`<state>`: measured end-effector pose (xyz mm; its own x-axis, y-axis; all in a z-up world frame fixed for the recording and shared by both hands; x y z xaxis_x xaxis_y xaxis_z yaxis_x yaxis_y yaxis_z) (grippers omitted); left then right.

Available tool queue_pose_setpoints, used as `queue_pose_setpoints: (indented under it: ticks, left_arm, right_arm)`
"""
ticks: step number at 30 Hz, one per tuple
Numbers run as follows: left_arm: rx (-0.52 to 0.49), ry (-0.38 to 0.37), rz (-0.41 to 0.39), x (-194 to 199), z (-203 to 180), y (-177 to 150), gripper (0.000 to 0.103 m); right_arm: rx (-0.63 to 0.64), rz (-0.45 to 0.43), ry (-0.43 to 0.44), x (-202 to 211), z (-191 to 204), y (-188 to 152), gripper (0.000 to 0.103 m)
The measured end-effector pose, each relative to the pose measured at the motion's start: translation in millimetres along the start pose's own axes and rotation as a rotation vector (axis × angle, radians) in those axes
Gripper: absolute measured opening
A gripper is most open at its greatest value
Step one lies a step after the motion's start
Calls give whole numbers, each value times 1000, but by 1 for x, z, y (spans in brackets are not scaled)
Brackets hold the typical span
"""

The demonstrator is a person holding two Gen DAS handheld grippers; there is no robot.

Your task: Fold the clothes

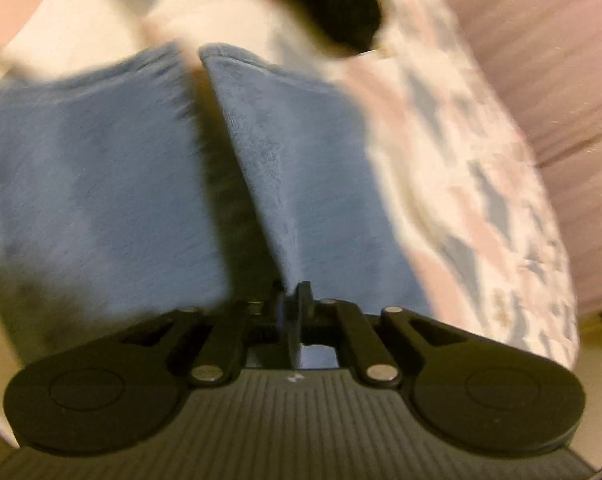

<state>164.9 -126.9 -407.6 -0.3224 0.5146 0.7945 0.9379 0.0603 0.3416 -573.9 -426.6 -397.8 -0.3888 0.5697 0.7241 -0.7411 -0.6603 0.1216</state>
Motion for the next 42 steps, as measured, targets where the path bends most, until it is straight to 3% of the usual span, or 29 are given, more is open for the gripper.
queue_pose_setpoints:
  ticks: [1,4,6,7,11,15,17,19,23,26,30,31,33,35,37,38,40,42]
  left_arm:
    - [36,4,5,-3,6,-3,14]
    - [91,-20,-13,-8,8,-8,16]
    - [31,-33,-14,-10,-5,-8,11]
    - [-14,-39,-13,-11,-14,-7,0]
    - [-234,-113,-105,28,-55,4,0]
    - [-284,-181,-282,107,-60,18,1]
    - [-345,-125,-292,120,-38,12,2]
    - [-410,-39,-255,116,-12,-2,2]
    - [-434,181,-78,46,39,-44,2]
    - [-443,226,-96,29,36,-48,2]
    - [-493,179,-128,45,26,-37,5]
    - [-511,180,-127,49,26,-34,8]
    - [-548,247,-92,46,35,-35,16]
    - [-552,276,-72,49,39,-37,19]
    - [-535,286,-72,60,39,-37,26]
    - [-529,299,-73,67,41,-38,36]
    - [-518,315,-76,84,45,-41,39]
    - [-508,313,-83,100,48,-40,39]
  right_arm:
    - [11,11,-10,-5,0,-2,62]
    - [26,32,-49,-18,-3,-7,56]
    - [41,44,-76,-25,-3,-9,27]
    - [53,52,-93,-27,-2,-9,19]
    - [154,52,-90,-11,18,-7,9]
    - [256,69,-16,19,44,-5,8]
    - [297,83,-5,31,46,-6,8]
    - [340,104,-58,29,33,-11,8]
    - [367,148,-190,8,0,-21,9]
    - [350,150,-209,4,-5,-22,9]
    - [390,146,-169,16,3,-20,9]
    - [394,150,-168,17,2,-21,9]
    - [413,175,-205,17,-5,-24,20]
    - [414,178,-257,19,-13,-25,42]
    - [405,148,-272,27,-15,-24,46]
    - [402,132,-276,30,-15,-22,56]
    - [418,114,-306,38,-16,-20,70]
    - [440,108,-333,45,-16,-20,71]
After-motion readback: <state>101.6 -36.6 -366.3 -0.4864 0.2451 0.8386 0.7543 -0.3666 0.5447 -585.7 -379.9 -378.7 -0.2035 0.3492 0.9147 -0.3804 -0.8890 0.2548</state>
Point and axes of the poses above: each gripper's, at about its wrist camera, not at the fingertips, and x roughly against the way its jaws point, z to its left, y to its top, the point moved 9 cm from there along -x, roughly the way its jaws point, and after that the axes turned 5 degrees about -z, right-handed, at the moved point
